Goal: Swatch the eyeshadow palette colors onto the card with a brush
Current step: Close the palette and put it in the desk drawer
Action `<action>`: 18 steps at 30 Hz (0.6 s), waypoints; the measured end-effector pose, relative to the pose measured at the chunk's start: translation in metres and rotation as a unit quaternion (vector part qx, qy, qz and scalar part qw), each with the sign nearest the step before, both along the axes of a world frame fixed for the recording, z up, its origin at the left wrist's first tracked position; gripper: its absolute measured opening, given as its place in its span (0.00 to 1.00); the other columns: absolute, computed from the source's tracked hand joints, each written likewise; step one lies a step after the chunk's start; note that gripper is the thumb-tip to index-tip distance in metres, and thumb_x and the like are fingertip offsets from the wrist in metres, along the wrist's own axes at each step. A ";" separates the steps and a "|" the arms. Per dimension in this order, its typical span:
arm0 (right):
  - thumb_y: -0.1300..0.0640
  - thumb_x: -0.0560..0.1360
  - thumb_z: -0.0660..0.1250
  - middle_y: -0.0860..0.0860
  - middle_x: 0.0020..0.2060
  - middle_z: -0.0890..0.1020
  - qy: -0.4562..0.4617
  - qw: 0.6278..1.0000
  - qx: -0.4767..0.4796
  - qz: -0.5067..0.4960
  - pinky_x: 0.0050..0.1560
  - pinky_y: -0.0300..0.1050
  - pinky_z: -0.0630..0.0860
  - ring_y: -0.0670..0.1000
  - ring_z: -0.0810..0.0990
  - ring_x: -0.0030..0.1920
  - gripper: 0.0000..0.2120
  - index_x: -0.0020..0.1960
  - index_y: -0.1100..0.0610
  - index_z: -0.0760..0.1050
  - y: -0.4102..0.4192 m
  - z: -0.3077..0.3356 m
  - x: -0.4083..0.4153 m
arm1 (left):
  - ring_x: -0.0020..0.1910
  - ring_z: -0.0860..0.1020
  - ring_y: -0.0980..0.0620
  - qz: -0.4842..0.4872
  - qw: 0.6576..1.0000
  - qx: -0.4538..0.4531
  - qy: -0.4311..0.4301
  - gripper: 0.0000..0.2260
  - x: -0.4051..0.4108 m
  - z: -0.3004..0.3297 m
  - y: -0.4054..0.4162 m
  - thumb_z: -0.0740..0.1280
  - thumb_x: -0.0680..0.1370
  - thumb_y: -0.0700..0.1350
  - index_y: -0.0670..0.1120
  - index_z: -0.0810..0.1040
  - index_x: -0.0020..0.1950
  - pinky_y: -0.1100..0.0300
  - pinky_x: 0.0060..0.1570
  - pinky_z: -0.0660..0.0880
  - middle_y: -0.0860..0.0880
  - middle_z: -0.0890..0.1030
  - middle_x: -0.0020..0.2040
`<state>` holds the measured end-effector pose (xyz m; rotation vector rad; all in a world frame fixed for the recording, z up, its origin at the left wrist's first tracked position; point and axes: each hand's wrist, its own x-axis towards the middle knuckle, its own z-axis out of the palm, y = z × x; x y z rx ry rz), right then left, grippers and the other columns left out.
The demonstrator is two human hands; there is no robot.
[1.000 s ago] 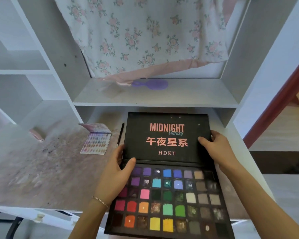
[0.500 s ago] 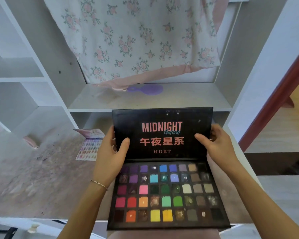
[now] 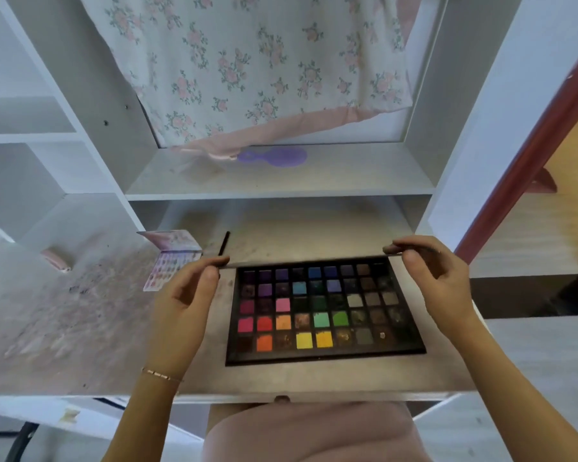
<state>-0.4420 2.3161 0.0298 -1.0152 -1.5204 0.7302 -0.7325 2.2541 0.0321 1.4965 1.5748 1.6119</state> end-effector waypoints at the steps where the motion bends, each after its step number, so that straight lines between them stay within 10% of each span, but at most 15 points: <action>1: 0.53 0.73 0.65 0.45 0.46 0.82 -0.023 1.000 -0.003 0.017 0.50 0.31 0.74 0.43 0.79 0.51 0.06 0.50 0.48 0.76 -0.007 -0.003 0.006 | 0.52 0.78 0.59 -0.007 1.000 -0.003 0.007 0.07 -0.001 -0.003 -0.007 0.63 0.75 0.53 0.56 0.79 0.49 0.66 0.53 0.74 0.61 0.82 0.48; 7: 0.49 0.69 0.68 0.38 0.58 0.72 -0.225 0.974 0.001 0.035 0.59 0.24 0.65 0.33 0.69 0.61 0.20 0.60 0.48 0.71 -0.044 -0.020 0.026 | 0.52 0.76 0.64 -0.034 0.992 -0.031 0.114 0.09 0.000 -0.026 -0.047 0.66 0.71 0.41 0.53 0.79 0.47 0.73 0.55 0.69 0.62 0.81 0.48; 10: 0.54 0.68 0.71 0.44 0.59 0.73 -0.310 0.951 -0.001 0.021 0.67 0.39 0.60 0.44 0.70 0.64 0.22 0.61 0.49 0.72 -0.052 -0.029 0.023 | 0.54 0.75 0.61 -0.054 0.973 -0.069 0.213 0.11 0.004 -0.037 -0.052 0.69 0.72 0.37 0.51 0.79 0.49 0.75 0.58 0.65 0.59 0.77 0.51; 18: 0.39 0.71 0.62 0.52 0.68 0.69 -0.471 0.880 -0.010 0.054 0.71 0.48 0.46 0.53 0.61 0.71 0.26 0.66 0.48 0.70 -0.052 -0.033 -0.014 | 0.60 0.71 0.50 -0.055 0.922 -0.100 0.369 0.21 0.018 -0.040 -0.038 0.58 0.71 0.59 0.49 0.79 0.56 0.50 0.60 0.68 0.52 0.77 0.58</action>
